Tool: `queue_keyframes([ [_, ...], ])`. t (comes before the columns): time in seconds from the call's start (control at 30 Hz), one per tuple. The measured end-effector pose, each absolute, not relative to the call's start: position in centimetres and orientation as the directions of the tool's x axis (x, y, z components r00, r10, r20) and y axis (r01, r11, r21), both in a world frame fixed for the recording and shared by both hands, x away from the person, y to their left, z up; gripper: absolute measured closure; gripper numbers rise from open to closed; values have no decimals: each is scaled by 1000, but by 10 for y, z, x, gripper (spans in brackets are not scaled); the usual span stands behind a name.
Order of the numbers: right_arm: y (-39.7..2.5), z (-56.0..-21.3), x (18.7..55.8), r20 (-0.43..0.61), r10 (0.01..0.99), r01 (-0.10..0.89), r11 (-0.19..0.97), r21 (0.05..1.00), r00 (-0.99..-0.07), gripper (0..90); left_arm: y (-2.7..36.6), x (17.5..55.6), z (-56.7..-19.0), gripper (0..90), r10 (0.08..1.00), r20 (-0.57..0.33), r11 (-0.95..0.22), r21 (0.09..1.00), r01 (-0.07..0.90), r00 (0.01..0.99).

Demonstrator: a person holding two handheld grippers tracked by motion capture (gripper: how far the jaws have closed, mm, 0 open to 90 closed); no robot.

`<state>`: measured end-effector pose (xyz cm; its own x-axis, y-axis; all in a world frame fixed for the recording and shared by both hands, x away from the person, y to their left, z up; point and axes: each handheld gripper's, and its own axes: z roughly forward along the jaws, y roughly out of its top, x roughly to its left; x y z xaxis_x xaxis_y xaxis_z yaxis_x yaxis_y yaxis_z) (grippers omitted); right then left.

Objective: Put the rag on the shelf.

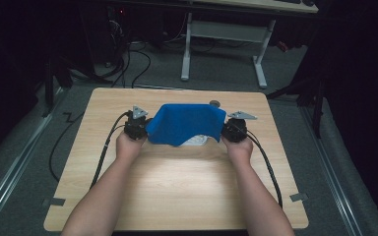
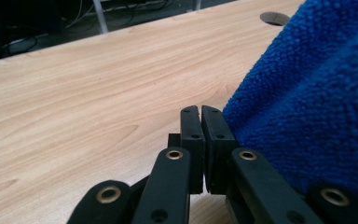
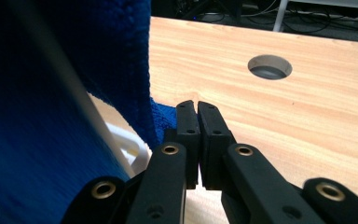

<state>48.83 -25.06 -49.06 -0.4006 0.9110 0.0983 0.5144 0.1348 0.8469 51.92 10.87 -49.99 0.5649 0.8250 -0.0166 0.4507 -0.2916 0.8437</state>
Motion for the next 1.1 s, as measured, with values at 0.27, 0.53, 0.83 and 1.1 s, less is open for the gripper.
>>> queue_keyframes([
  [0.27, -256, -495, 480, 102, 914, 518, 127, 846, -392, 886, 103, 520, -510, 884, 817, -24, -309, 825, 472, 576],
  [0.53, -258, -492, 478, 112, 909, 521, 126, 844, -400, 813, 110, 517, -514, 696, 842, -56, -256, 835, 488, 536],
  [0.83, -261, -489, 478, 105, 923, 525, 114, 843, -370, 763, 118, 512, -512, 677, 848, -60, -246, 836, 491, 527],
  [1.1, -266, -483, 477, 82, 929, 510, 123, 851, -360, 747, 119, 509, -507, 674, 849, -42, -253, 842, 476, 526],
])
